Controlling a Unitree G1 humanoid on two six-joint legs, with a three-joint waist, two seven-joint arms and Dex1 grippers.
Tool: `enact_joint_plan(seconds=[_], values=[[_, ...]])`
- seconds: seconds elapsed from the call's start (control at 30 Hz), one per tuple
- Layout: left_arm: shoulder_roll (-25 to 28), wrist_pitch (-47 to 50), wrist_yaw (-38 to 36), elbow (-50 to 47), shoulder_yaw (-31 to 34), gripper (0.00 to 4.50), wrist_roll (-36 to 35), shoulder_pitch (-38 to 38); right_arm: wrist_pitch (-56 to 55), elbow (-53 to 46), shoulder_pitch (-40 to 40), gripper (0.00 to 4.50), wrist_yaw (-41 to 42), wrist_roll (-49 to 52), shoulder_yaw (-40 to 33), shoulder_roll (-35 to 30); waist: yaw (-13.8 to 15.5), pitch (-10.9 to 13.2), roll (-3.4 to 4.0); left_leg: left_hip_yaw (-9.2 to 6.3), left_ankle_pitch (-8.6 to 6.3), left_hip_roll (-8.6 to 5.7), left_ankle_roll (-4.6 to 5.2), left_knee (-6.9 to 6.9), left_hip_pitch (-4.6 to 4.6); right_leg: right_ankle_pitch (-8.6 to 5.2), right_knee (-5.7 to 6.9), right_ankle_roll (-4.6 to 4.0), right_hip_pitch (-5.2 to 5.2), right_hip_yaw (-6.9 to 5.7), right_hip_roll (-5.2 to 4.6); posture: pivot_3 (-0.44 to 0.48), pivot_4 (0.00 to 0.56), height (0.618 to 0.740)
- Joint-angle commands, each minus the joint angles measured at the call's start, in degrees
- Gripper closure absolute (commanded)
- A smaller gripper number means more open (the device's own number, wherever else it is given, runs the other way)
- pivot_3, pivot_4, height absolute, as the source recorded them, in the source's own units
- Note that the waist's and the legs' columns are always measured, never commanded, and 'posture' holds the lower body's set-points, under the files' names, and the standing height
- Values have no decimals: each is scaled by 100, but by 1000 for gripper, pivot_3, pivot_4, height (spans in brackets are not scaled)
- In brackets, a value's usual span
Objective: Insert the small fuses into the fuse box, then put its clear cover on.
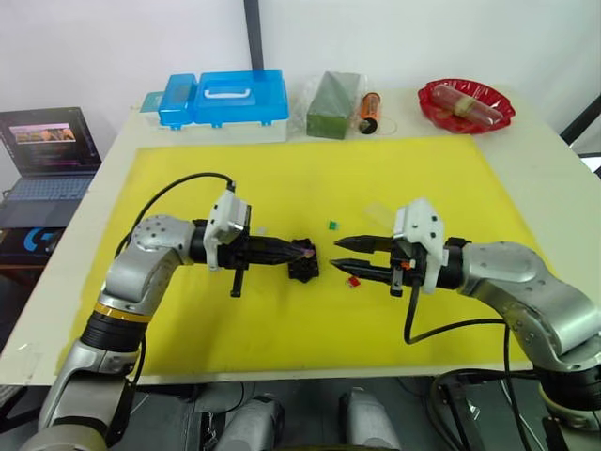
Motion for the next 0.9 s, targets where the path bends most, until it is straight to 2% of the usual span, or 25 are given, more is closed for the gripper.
enact_joint_plan(seconds=[0.03, 0.2, 0.33, 0.9], values=[[-57, -295, -81, 69, 44, 4500, 87, -140, -224, -175, -51, 3029, 67, -140, 39, -66, 0, 0, 0, 0, 0, 0, 0, 0, 0, 0, 0, 0, 0, 0, 0, 0, 150, 740], [-132, -438, -100, 145, 43, 4500, 145, -149, -364, -163, -44, 3029, 144, -265, 129, -86, -5, 0, 0, 0, 0, 0, 0, 0, 0, 1, 0, 1, 0, 0, 1, 0, 150, 740], [-162, -521, -128, 132, 50, 4500, 170, -133, -390, -167, -78, 3801, 95, -313, 171, -53, -5, 0, 0, 0, 0, 0, 0, 1, 0, 1, 1, 1, 0, 0, 1, 0, 150, 740], [-265, -899, -250, 216, -27, 4500, 324, -126, -393, -206, -100, 3801, 0, -408, 294, 46, -7, 0, -1, 0, 0, 0, 0, 1, 0, 1, 2, 1, 0, -1, 1, 0, 150, 740]])
